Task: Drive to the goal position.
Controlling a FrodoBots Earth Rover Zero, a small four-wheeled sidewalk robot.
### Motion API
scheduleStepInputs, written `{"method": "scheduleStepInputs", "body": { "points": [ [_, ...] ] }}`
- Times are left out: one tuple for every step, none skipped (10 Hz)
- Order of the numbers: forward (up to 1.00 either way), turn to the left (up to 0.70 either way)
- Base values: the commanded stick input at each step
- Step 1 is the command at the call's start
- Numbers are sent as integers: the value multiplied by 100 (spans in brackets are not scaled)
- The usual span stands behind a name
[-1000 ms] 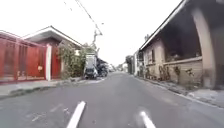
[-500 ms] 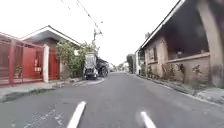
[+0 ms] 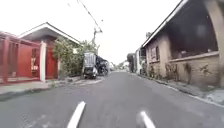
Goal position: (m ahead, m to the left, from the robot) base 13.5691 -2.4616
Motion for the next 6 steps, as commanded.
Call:
{"method": "scheduleStepInputs", "body": {
  "points": [
    [70, 0],
    [70, 0],
    [70, 0],
    [70, 0],
    [70, 0],
    [70, 0]
  ]
}}
